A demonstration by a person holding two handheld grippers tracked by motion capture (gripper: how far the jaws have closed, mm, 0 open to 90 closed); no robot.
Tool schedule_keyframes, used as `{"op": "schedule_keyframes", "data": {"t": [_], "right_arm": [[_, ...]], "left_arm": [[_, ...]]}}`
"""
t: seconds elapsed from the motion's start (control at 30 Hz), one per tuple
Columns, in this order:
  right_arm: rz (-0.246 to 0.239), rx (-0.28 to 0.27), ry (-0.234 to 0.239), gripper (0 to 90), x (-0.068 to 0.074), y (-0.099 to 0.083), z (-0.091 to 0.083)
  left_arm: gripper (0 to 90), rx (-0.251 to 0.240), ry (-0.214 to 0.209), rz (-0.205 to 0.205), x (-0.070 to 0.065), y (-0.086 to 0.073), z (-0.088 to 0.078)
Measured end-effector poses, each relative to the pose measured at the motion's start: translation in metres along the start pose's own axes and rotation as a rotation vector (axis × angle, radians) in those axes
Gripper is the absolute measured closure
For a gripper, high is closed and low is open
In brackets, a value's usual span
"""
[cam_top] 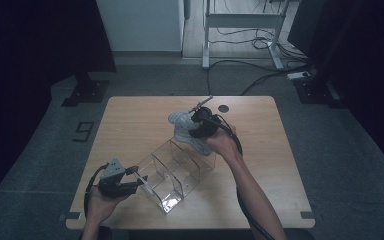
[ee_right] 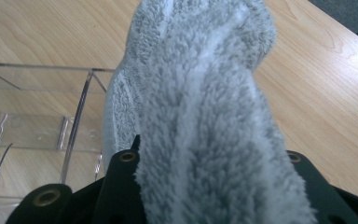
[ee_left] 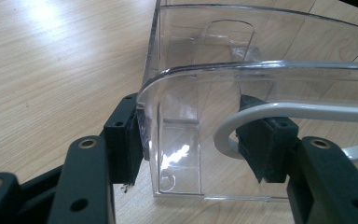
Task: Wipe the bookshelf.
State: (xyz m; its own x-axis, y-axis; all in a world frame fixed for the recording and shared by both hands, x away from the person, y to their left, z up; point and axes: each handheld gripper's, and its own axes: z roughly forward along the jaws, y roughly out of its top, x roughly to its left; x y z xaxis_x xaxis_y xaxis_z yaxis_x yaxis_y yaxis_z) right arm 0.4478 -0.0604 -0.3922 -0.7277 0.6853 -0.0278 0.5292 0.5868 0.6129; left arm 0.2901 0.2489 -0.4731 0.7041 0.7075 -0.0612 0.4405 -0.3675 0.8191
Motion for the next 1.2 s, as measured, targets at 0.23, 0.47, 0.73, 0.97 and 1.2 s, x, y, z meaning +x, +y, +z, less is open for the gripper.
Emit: {"op": "schedule_keyframes", "data": {"t": [0.23,0.47,0.73,0.97,1.2], "right_arm": [[-0.007,-0.006,0.002,60.7,-0.001,-0.013,-0.01],[0.004,-0.018,0.018,60.6,-0.004,-0.028,-0.02],[0.015,-0.038,0.024,60.8,-0.004,-0.049,-0.032],[0.033,-0.044,0.032,61.7,-0.006,-0.067,-0.04],[0.051,-0.053,0.034,62.4,-0.008,-0.084,-0.043]], "left_arm": [[43.7,0.003,0.003,-0.002,0.0,0.0,0.0],[43.7,0.004,0.004,-0.003,0.0,0.0,0.0],[43.6,0.003,0.004,-0.003,0.0,0.0,0.0],[43.6,0.002,0.004,-0.003,0.0,0.0,0.0],[43.6,0.003,0.006,-0.005,-0.001,0.0,0.0]]}}
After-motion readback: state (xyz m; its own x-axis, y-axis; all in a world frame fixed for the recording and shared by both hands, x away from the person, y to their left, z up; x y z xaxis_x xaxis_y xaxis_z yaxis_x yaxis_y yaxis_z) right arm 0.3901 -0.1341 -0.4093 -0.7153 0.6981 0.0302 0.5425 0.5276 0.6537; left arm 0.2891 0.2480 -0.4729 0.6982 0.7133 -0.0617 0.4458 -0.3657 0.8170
